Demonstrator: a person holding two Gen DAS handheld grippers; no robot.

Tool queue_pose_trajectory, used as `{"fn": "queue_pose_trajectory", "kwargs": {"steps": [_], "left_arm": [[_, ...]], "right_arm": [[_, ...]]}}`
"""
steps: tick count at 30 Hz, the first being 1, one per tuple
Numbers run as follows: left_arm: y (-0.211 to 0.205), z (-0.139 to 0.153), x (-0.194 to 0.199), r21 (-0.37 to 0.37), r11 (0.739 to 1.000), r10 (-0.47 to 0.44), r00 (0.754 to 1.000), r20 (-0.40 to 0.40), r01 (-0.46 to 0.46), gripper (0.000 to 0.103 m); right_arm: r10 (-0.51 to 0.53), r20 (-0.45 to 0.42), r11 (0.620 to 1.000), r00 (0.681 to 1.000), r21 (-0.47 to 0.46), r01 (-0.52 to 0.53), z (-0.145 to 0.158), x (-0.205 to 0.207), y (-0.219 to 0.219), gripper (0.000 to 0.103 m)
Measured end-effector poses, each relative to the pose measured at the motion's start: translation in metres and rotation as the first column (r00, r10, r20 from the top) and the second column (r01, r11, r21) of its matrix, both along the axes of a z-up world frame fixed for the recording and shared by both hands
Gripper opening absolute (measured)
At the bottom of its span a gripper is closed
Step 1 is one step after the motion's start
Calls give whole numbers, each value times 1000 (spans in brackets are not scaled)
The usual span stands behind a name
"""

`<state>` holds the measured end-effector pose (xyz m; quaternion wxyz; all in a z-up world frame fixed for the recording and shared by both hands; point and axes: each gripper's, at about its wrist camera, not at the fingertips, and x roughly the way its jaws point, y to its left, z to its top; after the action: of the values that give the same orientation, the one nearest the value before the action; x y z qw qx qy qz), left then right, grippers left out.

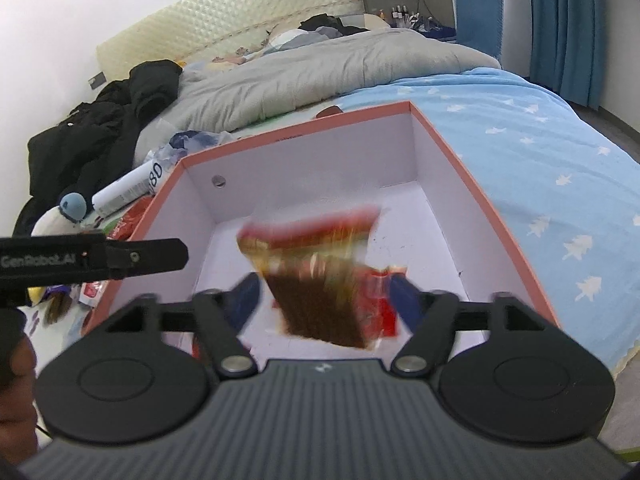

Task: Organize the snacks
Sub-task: 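Open the left tool over the pink box while the right releases the stick-snack bag inside, then move both tools back from the pink box to the snack pile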

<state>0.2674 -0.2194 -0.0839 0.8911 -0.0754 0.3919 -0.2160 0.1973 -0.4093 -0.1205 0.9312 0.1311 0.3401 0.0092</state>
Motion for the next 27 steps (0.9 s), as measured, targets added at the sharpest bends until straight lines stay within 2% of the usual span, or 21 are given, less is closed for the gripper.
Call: {"fn": "queue_pose_trajectory", "kwargs": {"steps": [6,15,27], "left_arm": [[17,24,-34,-7,1000,18,998,58,-18,67],[51,49,-98,-10,999,43,991,124,-42,67],[104,65,-164,-11,996,84,982,172,-83,67]], "right_arm": [[-8,40,1000,999,13,8,16,-21,6,84],[42,107,999,993,16,-44,41,-69,34,84],[105,165,993,981,25,-111,54,-123,80,84]]}}
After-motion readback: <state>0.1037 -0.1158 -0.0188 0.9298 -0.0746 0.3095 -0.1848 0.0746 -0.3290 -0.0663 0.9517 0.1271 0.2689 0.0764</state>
